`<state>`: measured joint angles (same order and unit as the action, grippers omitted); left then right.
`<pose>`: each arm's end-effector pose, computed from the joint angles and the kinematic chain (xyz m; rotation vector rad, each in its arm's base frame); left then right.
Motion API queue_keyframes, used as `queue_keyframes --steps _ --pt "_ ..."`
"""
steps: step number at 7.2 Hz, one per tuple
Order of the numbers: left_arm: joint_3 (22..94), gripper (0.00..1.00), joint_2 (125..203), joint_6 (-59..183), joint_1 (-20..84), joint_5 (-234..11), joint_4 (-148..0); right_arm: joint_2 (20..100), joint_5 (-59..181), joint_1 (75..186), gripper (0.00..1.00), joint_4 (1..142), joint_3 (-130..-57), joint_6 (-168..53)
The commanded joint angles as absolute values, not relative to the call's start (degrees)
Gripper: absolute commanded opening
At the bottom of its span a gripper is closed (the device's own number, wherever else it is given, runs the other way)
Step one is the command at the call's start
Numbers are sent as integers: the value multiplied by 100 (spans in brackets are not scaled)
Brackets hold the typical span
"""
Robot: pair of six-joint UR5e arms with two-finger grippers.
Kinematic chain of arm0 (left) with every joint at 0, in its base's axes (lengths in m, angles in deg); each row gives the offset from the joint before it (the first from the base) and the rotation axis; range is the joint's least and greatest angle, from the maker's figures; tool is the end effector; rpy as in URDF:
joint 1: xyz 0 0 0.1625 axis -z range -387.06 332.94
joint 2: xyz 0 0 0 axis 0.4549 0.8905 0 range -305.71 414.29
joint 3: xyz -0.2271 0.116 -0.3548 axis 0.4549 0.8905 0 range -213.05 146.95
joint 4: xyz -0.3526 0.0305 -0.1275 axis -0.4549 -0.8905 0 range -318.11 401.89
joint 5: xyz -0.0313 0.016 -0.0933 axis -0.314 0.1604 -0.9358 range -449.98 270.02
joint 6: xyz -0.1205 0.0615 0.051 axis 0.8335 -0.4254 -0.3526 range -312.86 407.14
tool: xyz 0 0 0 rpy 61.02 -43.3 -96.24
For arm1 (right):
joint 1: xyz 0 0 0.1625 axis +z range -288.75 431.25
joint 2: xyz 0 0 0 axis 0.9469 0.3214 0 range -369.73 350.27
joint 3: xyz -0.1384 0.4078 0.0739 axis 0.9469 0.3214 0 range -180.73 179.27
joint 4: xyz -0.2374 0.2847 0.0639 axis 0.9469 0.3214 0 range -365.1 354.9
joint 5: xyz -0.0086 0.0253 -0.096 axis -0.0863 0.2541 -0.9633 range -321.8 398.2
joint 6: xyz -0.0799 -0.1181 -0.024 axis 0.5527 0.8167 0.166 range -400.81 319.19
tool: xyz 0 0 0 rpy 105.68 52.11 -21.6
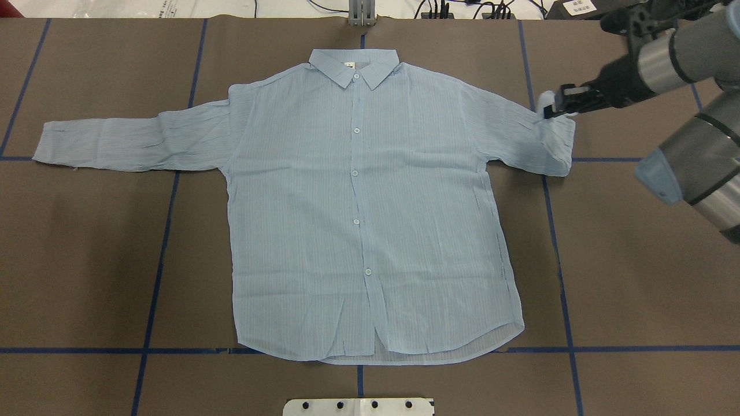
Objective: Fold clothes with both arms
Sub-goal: 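Carry the grasped sleeve across the shirt body toward the collar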
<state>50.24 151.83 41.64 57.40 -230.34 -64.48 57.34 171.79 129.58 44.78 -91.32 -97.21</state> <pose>0.0295 -0.5312 0.6493 0.2812 0.8754 0.3108 -0.3026 -0.5545 0.3818 0.2832 -1.2109 -0.0474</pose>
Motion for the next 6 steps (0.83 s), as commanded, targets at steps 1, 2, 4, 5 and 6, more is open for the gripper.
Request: queue_keyframes --steps 1,2,4,5,6 --pt "4983 100 15176 4160 5740 -23034 -6463 4420 16944 12409 0 5259 -9056 -10154" --pt "4974 100 15168 4160 5740 -23026 -6463 3744 16751 12286 0 5830 -8821 -10137" --pt "4904 100 15176 4160 5740 -23034 -6472 2853 16382 12013 0 5924 -8049 -10137" --pt "4904 100 15176 4160 5740 -23034 -6472 2685 16005 11734 0 5897 -7793 -10137" --pt "4895 100 15176 4160 5740 -23026 -6472 2596 15628 11452 0 5871 -7547 -10137"
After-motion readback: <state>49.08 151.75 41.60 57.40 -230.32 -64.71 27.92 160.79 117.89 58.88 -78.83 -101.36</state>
